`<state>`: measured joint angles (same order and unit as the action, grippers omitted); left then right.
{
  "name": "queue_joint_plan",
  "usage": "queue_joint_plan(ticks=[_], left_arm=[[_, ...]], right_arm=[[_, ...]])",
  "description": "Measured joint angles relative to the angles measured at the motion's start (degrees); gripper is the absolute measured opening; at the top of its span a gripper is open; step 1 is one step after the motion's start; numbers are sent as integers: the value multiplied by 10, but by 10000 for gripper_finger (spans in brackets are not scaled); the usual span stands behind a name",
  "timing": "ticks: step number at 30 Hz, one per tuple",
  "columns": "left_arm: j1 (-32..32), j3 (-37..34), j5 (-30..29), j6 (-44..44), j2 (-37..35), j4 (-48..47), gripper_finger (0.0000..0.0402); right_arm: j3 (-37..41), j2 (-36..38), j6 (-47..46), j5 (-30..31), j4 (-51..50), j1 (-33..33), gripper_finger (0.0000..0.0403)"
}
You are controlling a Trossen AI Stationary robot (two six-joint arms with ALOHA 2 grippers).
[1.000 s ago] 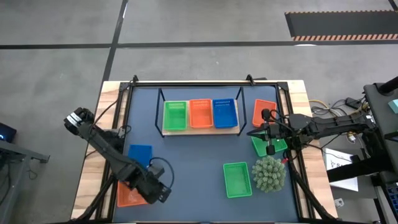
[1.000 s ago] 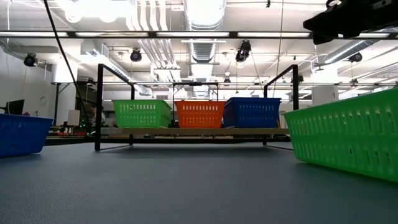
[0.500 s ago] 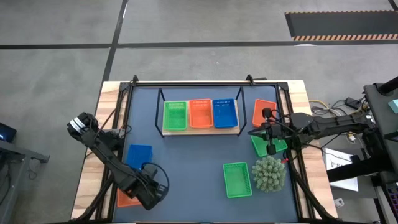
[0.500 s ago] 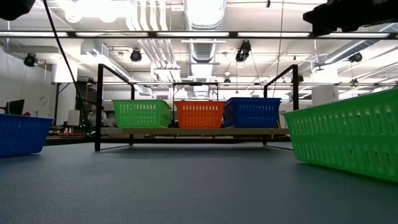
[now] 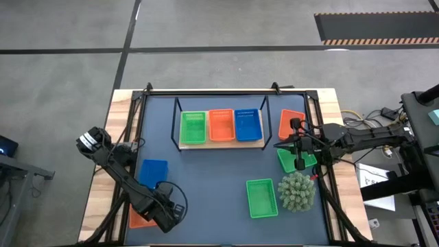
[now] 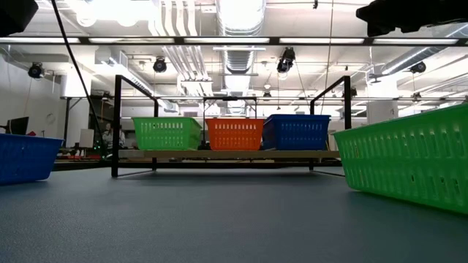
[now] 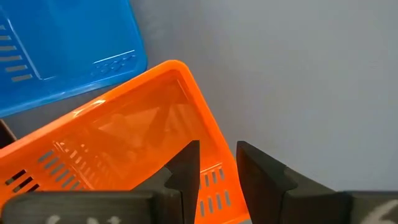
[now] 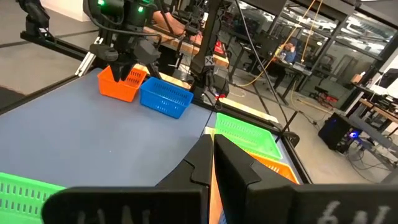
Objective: Stack baskets on shelf by color
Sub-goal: Stack the bottom orange basket on top of the orange basket on the shelf
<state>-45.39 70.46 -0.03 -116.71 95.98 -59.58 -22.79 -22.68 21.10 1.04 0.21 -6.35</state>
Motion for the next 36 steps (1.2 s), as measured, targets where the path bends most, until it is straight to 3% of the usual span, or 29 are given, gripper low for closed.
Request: queue_joint_plan(ticks=[22, 32, 36], left_arm=[[-1, -1, -5, 6, 13, 5, 86], [0, -1, -8, 6, 13, 7, 9], [0, -1, -9, 6, 13, 7, 5]], right_arm=[[-3, 0, 6, 0, -2, 0, 9], [-3, 0, 13, 0, -2, 0, 9], [-3, 0, 11, 0, -4, 0, 9]])
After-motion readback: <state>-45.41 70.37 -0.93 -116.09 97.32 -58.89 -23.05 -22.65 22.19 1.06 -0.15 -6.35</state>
